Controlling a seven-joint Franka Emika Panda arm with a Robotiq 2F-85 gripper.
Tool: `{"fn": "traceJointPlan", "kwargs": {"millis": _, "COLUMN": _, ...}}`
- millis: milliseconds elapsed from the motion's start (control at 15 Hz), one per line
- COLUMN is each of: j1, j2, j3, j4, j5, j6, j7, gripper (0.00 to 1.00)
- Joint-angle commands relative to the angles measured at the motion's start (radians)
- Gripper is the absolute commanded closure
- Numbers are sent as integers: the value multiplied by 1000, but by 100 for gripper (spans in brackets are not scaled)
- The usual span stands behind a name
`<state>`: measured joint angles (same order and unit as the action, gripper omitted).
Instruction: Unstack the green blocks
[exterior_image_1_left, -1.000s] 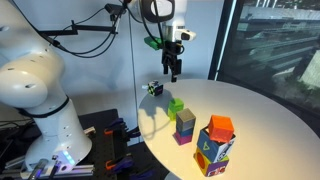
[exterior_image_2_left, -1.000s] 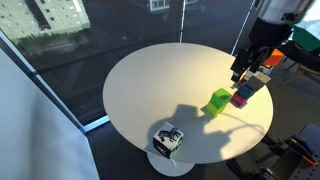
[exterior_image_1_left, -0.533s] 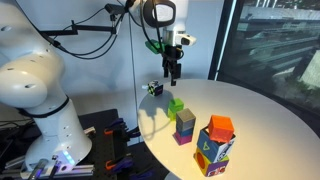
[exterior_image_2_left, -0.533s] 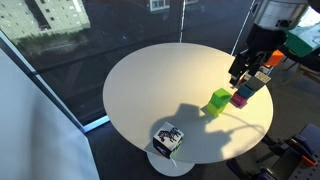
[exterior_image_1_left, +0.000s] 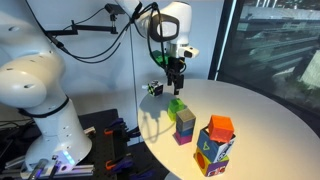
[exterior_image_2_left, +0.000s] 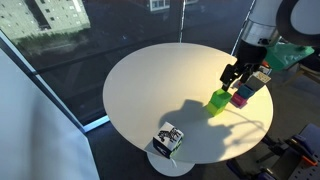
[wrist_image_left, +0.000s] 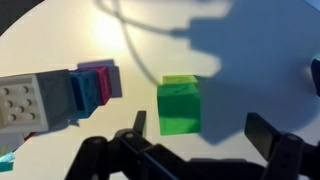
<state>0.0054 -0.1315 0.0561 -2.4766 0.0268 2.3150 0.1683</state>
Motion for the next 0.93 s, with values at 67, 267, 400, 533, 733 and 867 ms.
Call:
{"fn": "traceJointPlan", "kwargs": {"millis": 67, "j1": -5, "j2": 44, "j3": -13, "j4": -19, "j5": -36, "j6": 76, "j7": 12, "gripper": 0}}
{"fn": "traceJointPlan", "kwargs": {"millis": 267, "j1": -6, "j2": 74, "j3": -22, "j4": -27, "j5": -57, "j6": 107, "j7": 14, "gripper": 0}}
{"fn": "traceJointPlan", "kwargs": {"millis": 400, "j1": -7, "j2": 95, "j3": -28, "j4": -28, "j5": -60, "j6": 126, "j7": 9, "gripper": 0}}
{"fn": "traceJointPlan", "kwargs": {"millis": 533, "j1": -5, "j2": 116, "j3": -32, "j4": -28, "j5": -53, "j6": 142, "j7": 3, "gripper": 0}}
{"fn": "traceJointPlan", "kwargs": {"millis": 733, "j1": 2, "j2": 153, "j3": -30, "j4": -27, "j5": -47, "j6": 175, "j7": 1, "gripper": 0}}
{"fn": "traceJointPlan", "kwargs": {"millis": 867, "j1": 5, "j2": 174, "j3": -30, "j4": -27, "j5": -45, "j6": 195, "j7": -1, "gripper": 0}}
